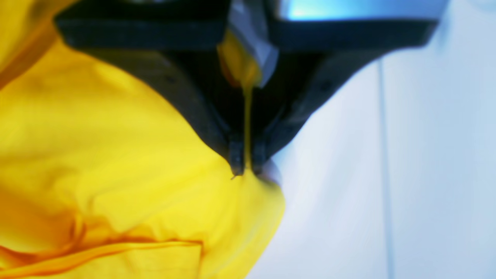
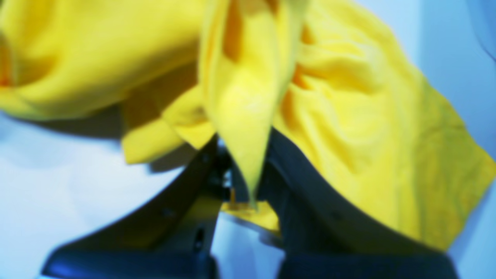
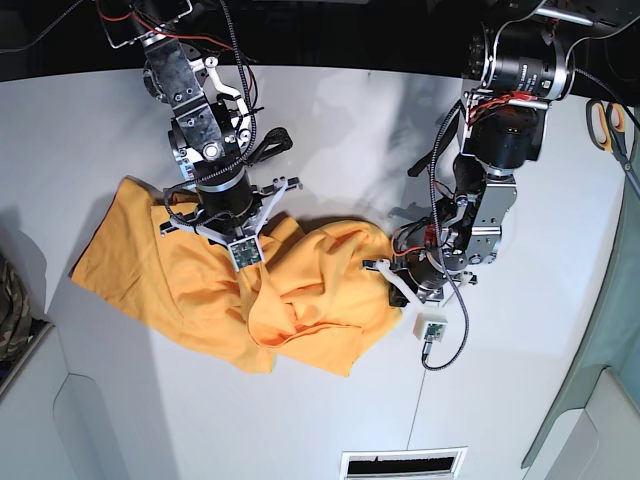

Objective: Layout the t-shirt on the table in an organized manner, then fold the t-shirt properly
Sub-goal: 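Grasp opposite edges of the orange t-shirt with both grippers, then pull the grippers apart to stretch the shirt flat across the table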

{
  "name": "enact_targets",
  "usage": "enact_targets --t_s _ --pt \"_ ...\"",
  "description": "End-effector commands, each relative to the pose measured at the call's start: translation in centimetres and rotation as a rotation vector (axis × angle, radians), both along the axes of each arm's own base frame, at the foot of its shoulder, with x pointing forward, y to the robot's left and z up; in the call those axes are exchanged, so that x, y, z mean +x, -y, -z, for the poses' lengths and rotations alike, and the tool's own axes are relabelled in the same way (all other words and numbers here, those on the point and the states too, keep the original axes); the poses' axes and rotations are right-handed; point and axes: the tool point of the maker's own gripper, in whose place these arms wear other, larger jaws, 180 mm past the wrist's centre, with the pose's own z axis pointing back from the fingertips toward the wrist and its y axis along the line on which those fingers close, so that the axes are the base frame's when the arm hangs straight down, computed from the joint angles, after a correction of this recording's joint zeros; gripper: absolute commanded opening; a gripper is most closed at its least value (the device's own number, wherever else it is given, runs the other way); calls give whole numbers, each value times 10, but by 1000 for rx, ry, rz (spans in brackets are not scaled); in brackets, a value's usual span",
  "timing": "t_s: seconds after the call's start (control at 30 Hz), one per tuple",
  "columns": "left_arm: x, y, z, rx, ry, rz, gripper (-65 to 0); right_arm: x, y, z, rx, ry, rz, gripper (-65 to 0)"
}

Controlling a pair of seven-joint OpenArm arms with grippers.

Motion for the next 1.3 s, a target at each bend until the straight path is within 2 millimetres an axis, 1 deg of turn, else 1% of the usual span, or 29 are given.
enact_targets --t_s 0.0,0.1,0.2,0.3,0.37,0.53,0.73,0.83,0.97,1.03,1.13,1.2,1.27 --pt "15 -21 -16 53 17 -23 -650 15 15 -21 -31 82 28 -650" --pt "25 -48 -40 109 54 -32 -650 18 43 -29 -73 114 73 -650" --pt "27 -73 -66 168 83 -23 -650 22 66 -40 -101 143 99 -650" --pt "24 -84 -92 170 129 7 -650 27 85 -53 -113 174 134 -650" --pt "17 -85 -104 163 148 37 -650 29 97 -58 -98 183 170 -650" --pt "-7 -67 -112 117 154 155 -650 30 122 -62 -56 183 252 -650" --pt "-39 -60 -101 129 112 219 -650 29 145 -63 -47 175 320 -650" --pt "-52 -55 -104 141 120 244 -650 29 146 -62 -36 164 311 -650" --pt "-58 -43 -122 145 175 263 -650 25 135 -49 17 92 273 -650" --pt "-70 -26 -126 144 181 355 -650 17 131 -38 34 42 263 -650" --pt "-100 3 -123 46 156 478 -650 -6 124 -13 60 -58 242 -643" --pt "-117 8 -112 -8 121 485 -650 -27 120 5 56 -114 223 -574" --pt "-134 14 -100 -38 83 499 -650 -50 119 21 51 -169 212 -468"
